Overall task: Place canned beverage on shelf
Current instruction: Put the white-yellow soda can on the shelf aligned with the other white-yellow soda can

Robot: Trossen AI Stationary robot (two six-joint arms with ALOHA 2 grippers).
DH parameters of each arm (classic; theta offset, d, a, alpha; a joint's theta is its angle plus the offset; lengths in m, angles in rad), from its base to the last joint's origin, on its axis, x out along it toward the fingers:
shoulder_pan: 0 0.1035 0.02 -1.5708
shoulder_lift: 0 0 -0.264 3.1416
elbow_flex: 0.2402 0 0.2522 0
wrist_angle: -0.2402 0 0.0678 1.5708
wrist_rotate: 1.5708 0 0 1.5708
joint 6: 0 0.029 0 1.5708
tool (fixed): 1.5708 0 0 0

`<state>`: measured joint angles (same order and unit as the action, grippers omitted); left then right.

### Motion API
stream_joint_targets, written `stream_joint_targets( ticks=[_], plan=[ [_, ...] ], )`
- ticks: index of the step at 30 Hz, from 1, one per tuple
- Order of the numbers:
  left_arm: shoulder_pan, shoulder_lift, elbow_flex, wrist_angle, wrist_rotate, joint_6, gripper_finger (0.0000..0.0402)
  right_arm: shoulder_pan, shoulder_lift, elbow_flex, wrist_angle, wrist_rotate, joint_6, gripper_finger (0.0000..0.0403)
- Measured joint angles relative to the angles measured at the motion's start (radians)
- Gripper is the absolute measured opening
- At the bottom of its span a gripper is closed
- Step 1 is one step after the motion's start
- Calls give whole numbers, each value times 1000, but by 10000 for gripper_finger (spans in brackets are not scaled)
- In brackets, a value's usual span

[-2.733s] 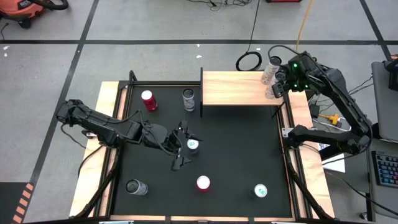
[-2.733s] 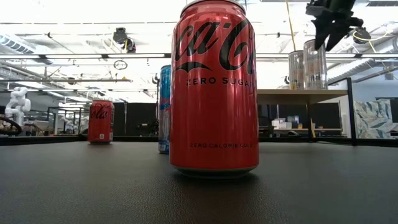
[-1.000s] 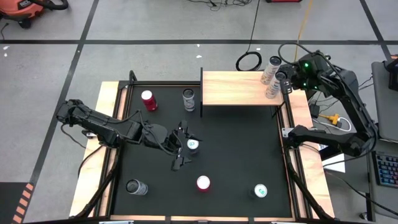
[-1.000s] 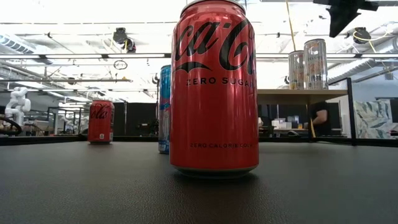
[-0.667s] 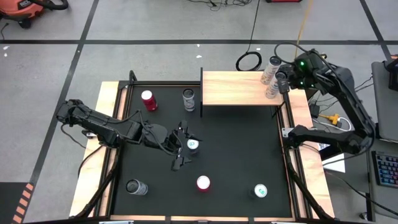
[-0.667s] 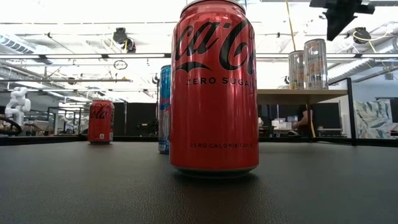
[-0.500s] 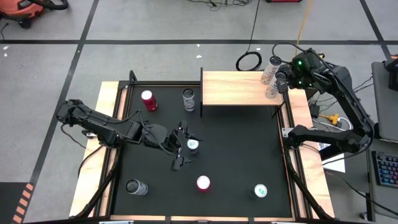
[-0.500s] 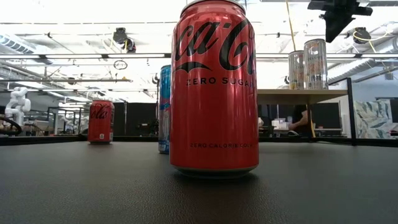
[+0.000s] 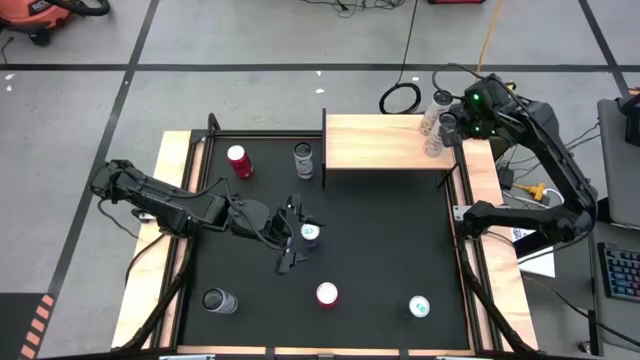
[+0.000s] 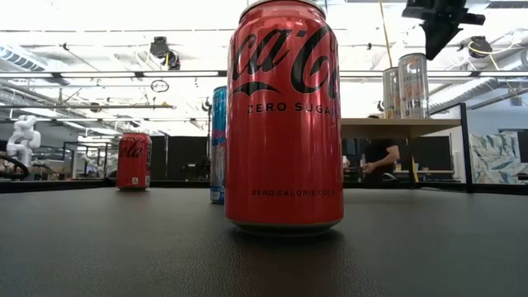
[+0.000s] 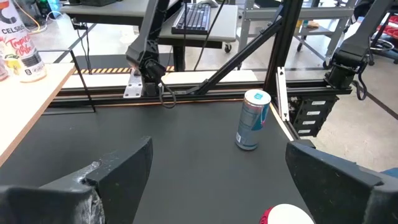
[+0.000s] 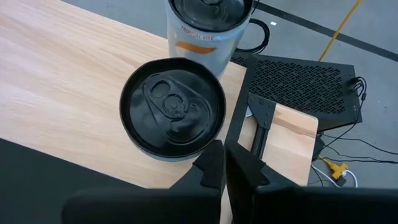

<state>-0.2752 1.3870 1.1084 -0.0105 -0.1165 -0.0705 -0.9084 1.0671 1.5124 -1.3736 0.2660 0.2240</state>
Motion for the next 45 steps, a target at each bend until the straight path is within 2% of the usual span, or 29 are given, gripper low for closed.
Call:
stream_joint_targets(
  ticks=[5, 11, 13, 18, 23, 45],
  plan=[
    [0, 0, 0, -2, 0, 0, 371, -15, 12, 0, -11, 50, 0, 0],
    [0, 0, 0, -27, 0, 0, 371, -29, -19, 0, 1, 46, -10, 0],
    [0, 0, 0, -33, 0, 0, 371, -25, -45, 0, 29, 21, -20, 0],
    [0, 0, 0, -21, 0, 0, 371, -23, -86, 0, 76, -131, -27, 0],
    [0, 0, 0, -8, 0, -2, 371, -19, -66, 0, 85, -189, -27, 0],
    [0, 0, 0, -7, 0, -1, 371, -17, -16, 1, 64, -190, -27, 0]
  ],
)
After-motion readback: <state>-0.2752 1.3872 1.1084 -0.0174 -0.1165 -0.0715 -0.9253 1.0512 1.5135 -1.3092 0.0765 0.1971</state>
